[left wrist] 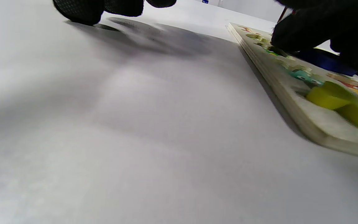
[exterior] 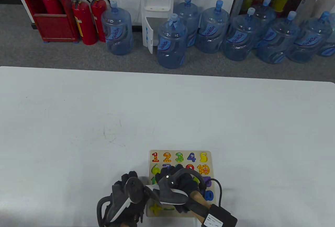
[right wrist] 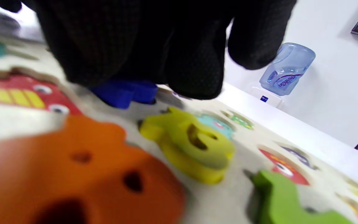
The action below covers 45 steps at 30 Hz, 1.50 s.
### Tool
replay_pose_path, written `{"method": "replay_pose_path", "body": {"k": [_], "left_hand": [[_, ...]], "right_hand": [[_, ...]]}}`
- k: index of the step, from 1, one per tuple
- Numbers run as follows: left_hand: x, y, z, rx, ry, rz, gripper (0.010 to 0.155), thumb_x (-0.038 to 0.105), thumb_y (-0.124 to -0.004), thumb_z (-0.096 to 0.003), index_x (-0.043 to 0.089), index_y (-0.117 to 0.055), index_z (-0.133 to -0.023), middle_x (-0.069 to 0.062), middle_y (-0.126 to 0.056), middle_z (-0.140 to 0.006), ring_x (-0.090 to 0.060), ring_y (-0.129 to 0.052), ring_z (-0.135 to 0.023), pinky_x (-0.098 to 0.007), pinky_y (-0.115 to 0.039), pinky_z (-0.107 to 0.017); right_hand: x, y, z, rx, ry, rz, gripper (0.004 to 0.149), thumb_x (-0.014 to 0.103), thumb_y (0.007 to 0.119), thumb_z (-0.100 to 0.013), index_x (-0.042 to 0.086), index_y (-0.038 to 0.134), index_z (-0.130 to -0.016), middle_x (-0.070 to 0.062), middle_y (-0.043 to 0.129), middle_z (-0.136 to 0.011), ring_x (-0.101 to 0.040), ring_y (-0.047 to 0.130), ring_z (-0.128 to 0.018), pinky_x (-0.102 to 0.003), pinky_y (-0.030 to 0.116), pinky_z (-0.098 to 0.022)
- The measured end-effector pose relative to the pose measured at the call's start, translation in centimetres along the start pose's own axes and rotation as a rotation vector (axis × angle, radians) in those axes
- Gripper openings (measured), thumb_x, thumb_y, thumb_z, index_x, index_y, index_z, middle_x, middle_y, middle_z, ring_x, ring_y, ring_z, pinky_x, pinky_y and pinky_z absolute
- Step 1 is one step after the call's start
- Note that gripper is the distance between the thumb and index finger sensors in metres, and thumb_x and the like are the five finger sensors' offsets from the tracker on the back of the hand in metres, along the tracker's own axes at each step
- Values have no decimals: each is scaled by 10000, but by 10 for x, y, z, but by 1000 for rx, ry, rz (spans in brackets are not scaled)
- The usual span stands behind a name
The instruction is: Hold math block puzzle and insert math blocks into matching slots
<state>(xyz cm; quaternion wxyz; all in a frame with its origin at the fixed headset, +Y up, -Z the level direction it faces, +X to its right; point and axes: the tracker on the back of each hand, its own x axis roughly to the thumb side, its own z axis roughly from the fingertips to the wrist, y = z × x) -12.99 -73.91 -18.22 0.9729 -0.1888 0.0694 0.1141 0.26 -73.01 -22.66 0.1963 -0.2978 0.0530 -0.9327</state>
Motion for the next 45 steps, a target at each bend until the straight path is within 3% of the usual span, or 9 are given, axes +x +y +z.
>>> {"method": "replay_pose_path", "body": {"k": [17,25,40,45], "left_hand": [[0,-1,-1,6,-13,-6,838,575,-600,-418,220,-242,-1087,-83,-304,-1140,-444,-446,-1078,-607,-590,-739],[0,-1,-1,4,-10,-4,838,573,-601,-419,219,-243,-1088,-84,-305,-1140,-446,-445,-1078,-607,-588,-739],[0,-1,-1,5,-10,-9,837,573,-601,-418,218,-243,-1087,-116,-304,-1137,-448,-447,-1076,-608,-590,-738],[0,-1,-1,4,-9,-9,837,572,-602,-419,216,-244,-1087,-115,-304,-1136,-448,-448,-1075,-609,-589,-737]], "right_hand": [[-4,-2,-3,-77,57,-6,530,389,858,-193,318,885,-717,37,985,-705,-91,1062,-479,-345,855,-491],[-5,-2,-2,-22,26,-57,509,344,829,-232,342,847,-741,49,924,-772,-113,1012,-568,-358,816,-536],[-2,-17,-4,-107,52,-104,547,345,851,-221,294,866,-765,10,944,-775,-142,1020,-564,-394,816,-531],[4,-22,-8,18,40,-64,618,338,897,-197,277,833,-809,-11,913,-814,-165,997,-603,-417,796,-548]]}}
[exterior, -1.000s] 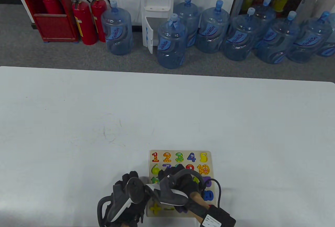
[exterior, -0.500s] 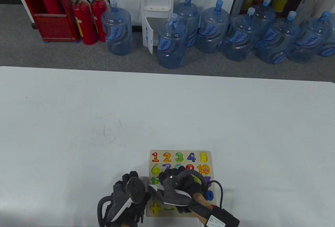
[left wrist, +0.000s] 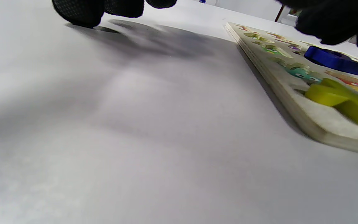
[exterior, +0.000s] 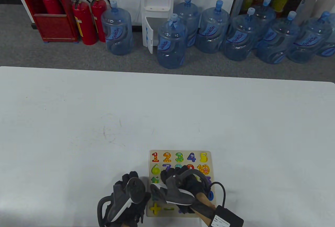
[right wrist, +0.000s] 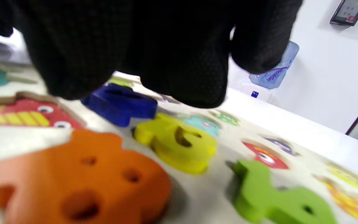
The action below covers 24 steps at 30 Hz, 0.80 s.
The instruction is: Hold math block puzzle and insert math blocks into matching slots
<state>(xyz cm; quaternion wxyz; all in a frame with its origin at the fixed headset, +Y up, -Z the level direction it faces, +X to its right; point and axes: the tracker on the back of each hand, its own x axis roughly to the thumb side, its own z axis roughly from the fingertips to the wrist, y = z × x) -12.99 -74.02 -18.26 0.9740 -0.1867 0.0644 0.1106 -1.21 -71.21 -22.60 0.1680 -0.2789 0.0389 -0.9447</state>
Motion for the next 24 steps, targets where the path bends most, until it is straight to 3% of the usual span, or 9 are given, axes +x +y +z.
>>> {"method": "replay_pose_path", "body": {"k": [7,19,24], "left_hand": [[0,0,0,5,-3,0,837,572,-602,-417,217,-247,-1086,-114,-308,-1135,-448,-451,-1074,-606,-594,-736],[0,0,0,7,-4,1,836,572,-603,-417,216,-249,-1086,-114,-311,-1135,-447,-454,-1073,-607,-596,-734],[0,0,0,6,-5,7,836,572,-602,-417,219,-246,-1086,-114,-305,-1136,-448,-449,-1074,-607,-592,-737]], "right_hand": [[5,0,-4,-87,37,-18,541,322,897,-197,263,905,-735,-20,984,-709,-144,1029,-488,-400,824,-504],[6,3,-17,-55,53,5,490,369,878,-209,322,917,-694,34,986,-699,-123,1027,-491,-384,824,-509],[-28,-10,-1,-143,73,-81,560,406,830,-218,312,865,-769,21,938,-774,-143,1008,-560,-402,803,-536]]}}
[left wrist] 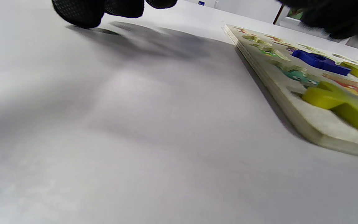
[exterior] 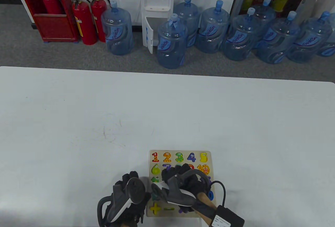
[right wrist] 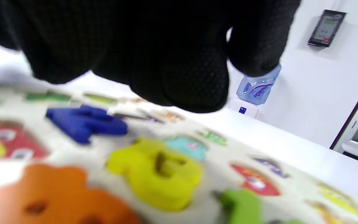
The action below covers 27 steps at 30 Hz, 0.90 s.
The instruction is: Hold math block puzzle and insert math blocks into matching slots
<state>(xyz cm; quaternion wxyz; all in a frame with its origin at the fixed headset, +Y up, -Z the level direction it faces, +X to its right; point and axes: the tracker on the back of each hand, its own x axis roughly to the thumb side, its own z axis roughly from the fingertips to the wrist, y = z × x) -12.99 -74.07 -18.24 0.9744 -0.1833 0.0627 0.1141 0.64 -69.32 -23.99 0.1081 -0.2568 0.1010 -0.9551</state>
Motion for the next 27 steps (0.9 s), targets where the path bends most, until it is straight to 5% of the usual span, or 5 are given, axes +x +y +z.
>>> {"method": "replay_pose_path", "body": {"k": [3,4,11,19,27], "left_hand": [[0,1,1,9,-5,0,836,572,-602,-419,220,-244,-1087,-86,-302,-1140,-446,-443,-1077,-609,-588,-739],[0,1,1,9,-6,-2,836,572,-601,-419,221,-242,-1088,-84,-301,-1140,-446,-440,-1079,-609,-587,-741],[-1,3,-2,23,-7,-38,834,576,-600,-422,230,-244,-1092,-80,-296,-1146,-445,-431,-1086,-612,-579,-747],[-1,5,-4,24,-27,-55,836,583,-598,-425,237,-242,-1098,-74,-291,-1153,-439,-425,-1095,-611,-576,-755],[-2,5,-4,24,-40,-29,835,583,-596,-425,239,-239,-1097,-74,-291,-1153,-436,-425,-1096,-609,-577,-756]], "right_hand": [[-58,-12,29,-51,93,-95,611,424,808,-230,294,814,-827,-1,885,-836,-165,981,-621,-417,784,-558],[-91,-1,55,-44,134,-122,621,427,800,-237,290,798,-843,-8,866,-855,-172,970,-641,-421,778,-564],[-208,31,115,46,443,-105,692,454,762,-261,269,702,-925,-32,753,-951,-213,903,-742,-446,737,-604],[-235,62,131,89,597,-165,704,459,770,-257,270,692,-930,-36,731,-964,-213,905,-742,-445,738,-605],[-229,72,129,168,543,-147,709,463,767,-254,273,687,-933,-38,708,-978,-216,886,-770,-460,720,-625]]}}
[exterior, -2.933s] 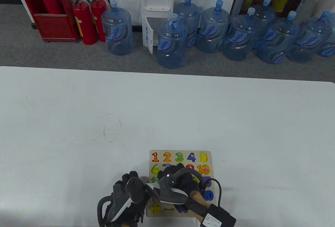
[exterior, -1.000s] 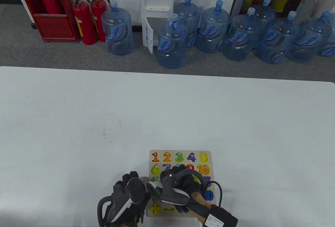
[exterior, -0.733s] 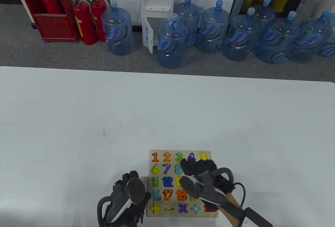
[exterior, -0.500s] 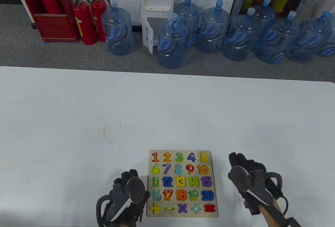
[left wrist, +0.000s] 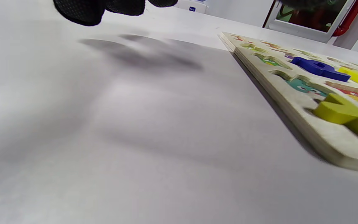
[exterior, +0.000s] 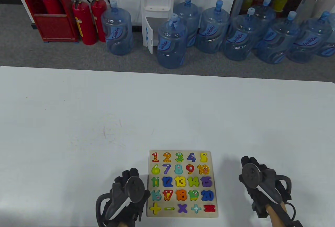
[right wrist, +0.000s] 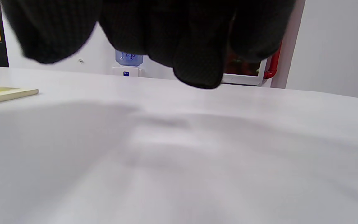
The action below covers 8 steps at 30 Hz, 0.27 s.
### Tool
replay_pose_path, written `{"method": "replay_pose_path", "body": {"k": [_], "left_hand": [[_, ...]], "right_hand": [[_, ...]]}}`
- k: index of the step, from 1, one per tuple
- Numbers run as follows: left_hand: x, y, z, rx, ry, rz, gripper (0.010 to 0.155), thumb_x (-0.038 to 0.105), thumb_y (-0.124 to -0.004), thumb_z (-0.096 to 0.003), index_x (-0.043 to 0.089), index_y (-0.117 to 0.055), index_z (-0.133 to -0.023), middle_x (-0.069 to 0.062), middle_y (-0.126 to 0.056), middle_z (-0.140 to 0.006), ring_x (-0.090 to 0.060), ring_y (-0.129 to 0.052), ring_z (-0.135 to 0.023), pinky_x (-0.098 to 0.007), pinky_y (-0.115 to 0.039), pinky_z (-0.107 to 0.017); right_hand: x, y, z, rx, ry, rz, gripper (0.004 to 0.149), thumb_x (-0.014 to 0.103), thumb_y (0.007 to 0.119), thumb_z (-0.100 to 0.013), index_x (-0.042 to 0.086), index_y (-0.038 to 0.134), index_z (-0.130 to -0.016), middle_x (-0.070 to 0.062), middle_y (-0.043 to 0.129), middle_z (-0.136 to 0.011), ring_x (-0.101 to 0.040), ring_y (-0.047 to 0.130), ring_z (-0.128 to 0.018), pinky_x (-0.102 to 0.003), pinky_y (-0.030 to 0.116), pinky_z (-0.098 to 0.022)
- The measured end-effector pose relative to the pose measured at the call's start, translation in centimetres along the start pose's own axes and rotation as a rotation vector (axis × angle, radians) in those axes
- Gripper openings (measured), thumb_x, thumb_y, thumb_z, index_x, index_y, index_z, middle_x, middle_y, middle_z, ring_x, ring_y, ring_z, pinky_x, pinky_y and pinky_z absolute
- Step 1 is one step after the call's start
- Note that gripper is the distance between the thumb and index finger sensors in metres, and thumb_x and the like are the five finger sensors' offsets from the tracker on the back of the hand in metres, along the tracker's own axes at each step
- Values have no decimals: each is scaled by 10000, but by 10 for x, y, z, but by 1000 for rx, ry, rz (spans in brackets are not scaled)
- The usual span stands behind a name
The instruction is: Hold math block puzzle and insert math blocks into matching slots
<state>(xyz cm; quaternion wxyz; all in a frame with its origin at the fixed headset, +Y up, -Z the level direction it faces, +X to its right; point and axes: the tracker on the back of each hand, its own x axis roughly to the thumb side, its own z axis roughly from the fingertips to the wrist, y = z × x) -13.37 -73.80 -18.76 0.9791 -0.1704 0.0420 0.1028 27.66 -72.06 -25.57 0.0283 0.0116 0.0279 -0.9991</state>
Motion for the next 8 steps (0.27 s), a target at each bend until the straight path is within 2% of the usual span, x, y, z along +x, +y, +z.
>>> {"method": "replay_pose_path", "body": {"k": [8], "left_hand": [[0,-1,1,-2,-6,1,837,581,-598,-425,231,-240,-1095,-78,-295,-1149,-441,-429,-1091,-610,-580,-751]], "right_hand": [[3,5,0,27,-18,31,706,462,767,-252,279,690,-929,-38,692,-985,-216,884,-775,-461,717,-628]]}}
